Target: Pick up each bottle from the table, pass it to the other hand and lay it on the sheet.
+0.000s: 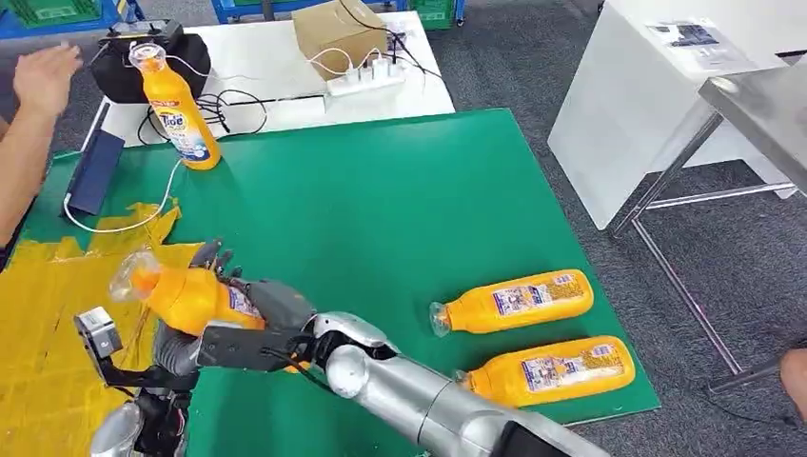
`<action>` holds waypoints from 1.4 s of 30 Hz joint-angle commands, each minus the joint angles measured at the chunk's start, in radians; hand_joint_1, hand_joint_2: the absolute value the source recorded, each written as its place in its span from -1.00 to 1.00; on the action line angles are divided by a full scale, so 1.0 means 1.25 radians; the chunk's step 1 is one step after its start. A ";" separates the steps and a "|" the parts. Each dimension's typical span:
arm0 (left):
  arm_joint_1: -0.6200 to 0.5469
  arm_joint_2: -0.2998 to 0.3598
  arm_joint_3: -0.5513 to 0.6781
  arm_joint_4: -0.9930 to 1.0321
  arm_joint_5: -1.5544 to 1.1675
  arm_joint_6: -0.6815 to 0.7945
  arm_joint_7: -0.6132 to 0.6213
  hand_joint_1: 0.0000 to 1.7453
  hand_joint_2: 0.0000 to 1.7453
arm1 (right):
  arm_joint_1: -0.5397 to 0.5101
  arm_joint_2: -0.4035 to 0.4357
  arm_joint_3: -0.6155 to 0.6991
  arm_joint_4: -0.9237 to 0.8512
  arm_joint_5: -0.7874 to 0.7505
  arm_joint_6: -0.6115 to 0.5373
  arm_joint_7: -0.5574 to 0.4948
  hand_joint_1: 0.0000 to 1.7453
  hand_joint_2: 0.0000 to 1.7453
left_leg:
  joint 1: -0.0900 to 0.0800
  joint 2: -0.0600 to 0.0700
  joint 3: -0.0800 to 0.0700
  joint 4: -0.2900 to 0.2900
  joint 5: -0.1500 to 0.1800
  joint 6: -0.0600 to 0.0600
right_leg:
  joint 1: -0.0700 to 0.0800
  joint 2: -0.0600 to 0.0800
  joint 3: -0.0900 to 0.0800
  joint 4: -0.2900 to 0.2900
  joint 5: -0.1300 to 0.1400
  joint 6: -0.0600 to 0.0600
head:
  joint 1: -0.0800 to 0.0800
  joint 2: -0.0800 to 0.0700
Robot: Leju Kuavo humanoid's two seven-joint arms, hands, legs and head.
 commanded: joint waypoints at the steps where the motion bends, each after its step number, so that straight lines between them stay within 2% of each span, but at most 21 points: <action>1: -0.104 -0.022 -0.049 0.005 -0.038 0.019 -0.008 -1.00 1.00 | 0.035 0.007 0.135 0.027 -0.029 0.045 0.010 1.00 1.00 | 0.002 -0.008 0.001 0.000 0.000 0.002 | 0.002 -0.004 0.004 -0.001 -0.002 -0.001 | 0.001 0.000; 6: -0.107 -0.022 -0.048 0.009 -0.037 0.020 -0.009 -1.00 1.00 | 0.036 0.007 0.136 0.037 -0.029 0.046 0.009 1.00 1.00 | 0.001 -0.011 0.002 0.000 0.000 0.002 | 0.001 -0.005 0.005 0.000 -0.002 -0.001 | 0.001 0.000; 9: -0.113 -0.020 -0.043 0.010 -0.037 0.021 -0.011 -1.00 1.00 | 0.038 0.007 0.141 0.045 -0.029 0.044 0.006 1.00 1.00 | 0.001 -0.007 0.001 -0.001 0.000 0.001 | 0.000 -0.004 0.003 -0.001 -0.001 -0.001 | 0.001 0.000; 10: -0.111 -0.023 -0.042 0.010 -0.034 0.019 -0.013 -1.00 1.00 | 0.038 0.007 0.139 0.049 -0.029 0.039 0.006 1.00 1.00 | 0.001 -0.011 0.003 -0.001 0.000 0.002 | 0.001 -0.006 0.005 -0.001 -0.002 -0.001 | 0.001 0.000; 11: -0.109 -0.024 -0.042 0.012 -0.032 0.016 -0.013 -1.00 1.00 | 0.036 0.007 0.137 0.050 -0.029 0.036 0.002 1.00 1.00 | 0.001 -0.009 0.001 0.000 0.000 0.002 | 0.001 -0.005 0.004 -0.001 -0.002 -0.001 | 0.001 0.000; 12: -0.109 -0.024 -0.045 0.012 -0.029 0.010 -0.014 0.78 1.00 | 0.035 0.007 0.136 0.050 -0.029 0.036 0.001 1.00 1.00 | 0.001 -0.009 0.002 -0.001 0.000 0.002 | 0.001 -0.005 0.004 -0.001 -0.002 -0.001 | 0.001 0.000; 16: -0.109 -0.024 -0.045 0.012 -0.029 0.010 -0.014 0.78 1.00 | 0.035 0.007 0.136 0.050 -0.029 0.036 0.001 1.00 1.00 | 0.001 -0.011 0.003 -0.001 0.000 0.002 | 0.000 -0.006 0.005 -0.001 -0.002 -0.001 | 0.001 0.000; 17: -0.105 -0.022 -0.050 0.010 -0.028 0.000 -0.021 1.00 1.00 | 0.030 0.007 0.135 0.049 -0.031 0.038 -0.001 1.00 1.00 | 0.001 -0.010 0.002 -0.001 0.000 0.002 | 0.001 -0.005 0.005 -0.001 -0.002 -0.001 | 0.001 0.000; 21: -0.106 -0.022 -0.052 0.007 -0.029 -0.003 -0.025 1.00 1.00 | 0.029 0.007 0.136 0.050 -0.031 0.038 -0.002 1.00 1.00 | 0.001 -0.008 0.001 0.000 0.000 0.001 | 0.001 -0.004 0.003 -0.001 -0.001 -0.001 | 0.001 0.000; 22: -0.106 -0.022 -0.052 0.007 -0.029 -0.003 -0.025 1.00 1.00 | 0.029 0.007 0.136 0.050 -0.031 0.038 -0.002 1.00 1.00 | 0.001 -0.012 0.003 0.000 0.000 0.003 | 0.001 -0.006 0.006 0.000 -0.003 -0.001 | 0.001 0.000; 24: -0.106 -0.022 -0.052 0.007 -0.029 -0.003 -0.025 1.00 1.00 | 0.029 0.007 0.136 0.050 -0.031 0.038 -0.002 1.00 1.00 | 0.001 -0.009 0.001 0.000 0.000 0.002 | 0.000 -0.005 0.003 -0.001 -0.002 -0.001 | 0.001 0.000; 25: -0.107 -0.022 -0.052 0.006 -0.030 -0.004 -0.026 1.00 1.00 | 0.029 0.007 0.137 0.050 -0.031 0.037 -0.002 1.00 1.00 | 0.001 -0.011 0.003 0.000 0.000 0.002 | 0.001 -0.006 0.005 0.000 -0.003 -0.001 | 0.001 0.000; 29: -0.106 -0.022 -0.052 0.005 -0.034 -0.008 -0.034 1.00 1.00 | 0.028 0.007 0.136 0.051 -0.032 0.036 -0.004 1.00 1.00 | 0.001 -0.007 0.001 0.000 0.000 0.001 | 0.001 -0.004 0.003 -0.001 -0.001 -0.001 | 0.001 0.000; 30: -0.106 -0.022 -0.052 0.005 -0.035 -0.008 -0.036 1.00 1.00 | 0.027 0.007 0.136 0.051 -0.033 0.035 -0.004 1.00 1.00 | 0.001 -0.011 0.002 0.000 0.000 0.002 | 0.001 -0.006 0.005 -0.001 -0.002 -0.001 | 0.001 0.000; 31: -0.105 -0.022 -0.052 0.005 -0.035 -0.009 -0.037 1.00 1.00 | 0.027 0.007 0.136 0.051 -0.033 0.034 -0.004 1.00 1.00 | 0.001 -0.009 0.002 0.000 0.000 0.002 | 0.001 -0.005 0.004 -0.001 -0.002 -0.001 | 0.001 0.000; 32: -0.105 -0.023 -0.051 0.005 -0.037 -0.010 -0.040 1.00 1.00 | 0.027 0.007 0.135 0.052 -0.033 0.032 -0.004 1.00 1.00 | 0.001 -0.012 0.003 0.000 0.000 0.003 | 0.001 -0.006 0.005 0.000 -0.003 -0.001 | 0.001 0.000; 36: -0.096 -0.024 -0.044 -0.012 -0.063 0.008 -0.057 1.00 1.00 | 0.022 0.007 0.110 0.058 -0.023 0.003 -0.005 1.00 1.00 | 0.001 -0.007 0.001 0.000 0.000 0.001 | 0.001 -0.004 0.003 -0.001 -0.001 -0.001 | 0.001 0.000; 37: -0.085 -0.023 -0.035 -0.031 -0.090 0.032 -0.070 1.00 1.00 | 0.019 0.002 0.089 0.051 -0.003 -0.048 -0.004 0.40 1.00 | 0.001 -0.010 0.002 0.000 0.000 0.002 | 0.001 -0.005 0.004 -0.001 -0.002 -0.001 | 0.001 0.000; 41: -0.075 -0.023 -0.026 -0.043 -0.089 0.030 -0.070 1.00 1.00 | 0.017 -0.008 0.069 0.036 0.006 -0.042 -0.003 0.40 1.00 | 0.001 -0.007 0.001 0.000 0.000 0.002 | 0.001 -0.003 0.003 0.000 -0.001 -0.001 | 0.001 0.000; 42: -0.075 -0.023 -0.026 -0.042 -0.089 0.029 -0.070 1.00 1.00 | 0.019 -0.007 0.069 0.035 0.007 -0.041 -0.003 0.40 1.00 | 0.001 -0.010 0.002 0.000 0.000 0.002 | 0.001 -0.004 0.005 0.000 -0.002 -0.001 | 0.001 0.000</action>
